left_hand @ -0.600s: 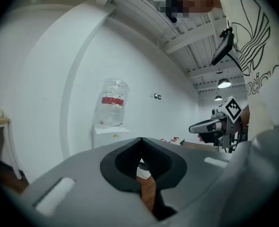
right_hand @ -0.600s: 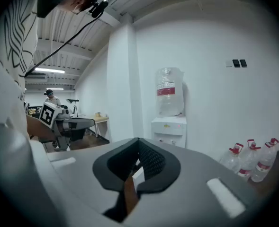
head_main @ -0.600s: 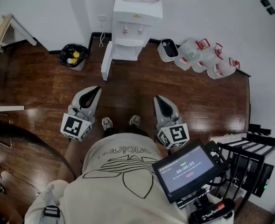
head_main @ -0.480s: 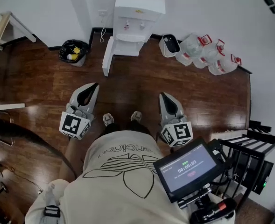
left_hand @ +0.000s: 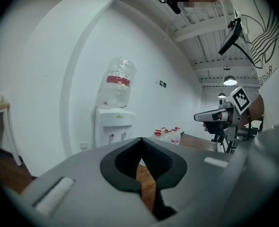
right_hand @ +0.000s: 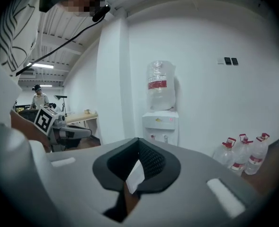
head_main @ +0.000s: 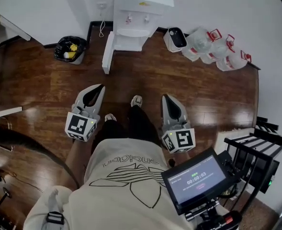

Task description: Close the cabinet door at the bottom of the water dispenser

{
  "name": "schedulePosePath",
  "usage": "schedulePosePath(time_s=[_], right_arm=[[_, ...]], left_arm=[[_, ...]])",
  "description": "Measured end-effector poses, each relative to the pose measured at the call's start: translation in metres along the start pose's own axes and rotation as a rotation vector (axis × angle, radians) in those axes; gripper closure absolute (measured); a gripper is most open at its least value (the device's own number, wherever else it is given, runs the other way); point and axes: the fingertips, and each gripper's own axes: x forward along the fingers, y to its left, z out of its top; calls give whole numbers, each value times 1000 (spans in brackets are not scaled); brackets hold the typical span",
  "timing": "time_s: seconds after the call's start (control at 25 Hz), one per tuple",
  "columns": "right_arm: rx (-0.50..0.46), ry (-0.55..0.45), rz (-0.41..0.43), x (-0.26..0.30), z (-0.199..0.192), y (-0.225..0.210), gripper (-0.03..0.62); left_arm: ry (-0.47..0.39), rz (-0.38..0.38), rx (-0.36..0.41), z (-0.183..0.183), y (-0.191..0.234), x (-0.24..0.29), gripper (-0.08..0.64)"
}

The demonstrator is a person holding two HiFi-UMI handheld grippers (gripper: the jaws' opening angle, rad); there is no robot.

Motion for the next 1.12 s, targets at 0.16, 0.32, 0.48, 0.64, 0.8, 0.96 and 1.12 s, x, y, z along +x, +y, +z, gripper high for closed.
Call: schedulePosePath(time_s=[0.16, 0.32, 0.48, 0.64, 0.8, 0.96, 1.12], right_arm=[[19, -20, 22, 25, -27, -32, 588], [40, -17, 39, 57, -68, -68, 588], [85, -2, 11, 88, -136, -106, 588], [83, 43, -39, 107, -235, -129, 588], [67, 19, -55, 134, -294, -147, 588], [64, 14, -69, 160, -355, -166, 588], [7, 7, -124, 172, -398, -186, 588]], left_arm=[[45, 37, -25, -41, 7, 33, 540], [122, 33, -29, -92, 4, 58, 540], [143, 61, 0, -147, 19, 86, 540], [162, 132, 26, -229, 49, 111, 540], [133, 159, 50, -292, 76, 138, 540], [134, 183, 35, -362, 105, 164, 540], [57, 278, 26, -399, 133, 192, 540]])
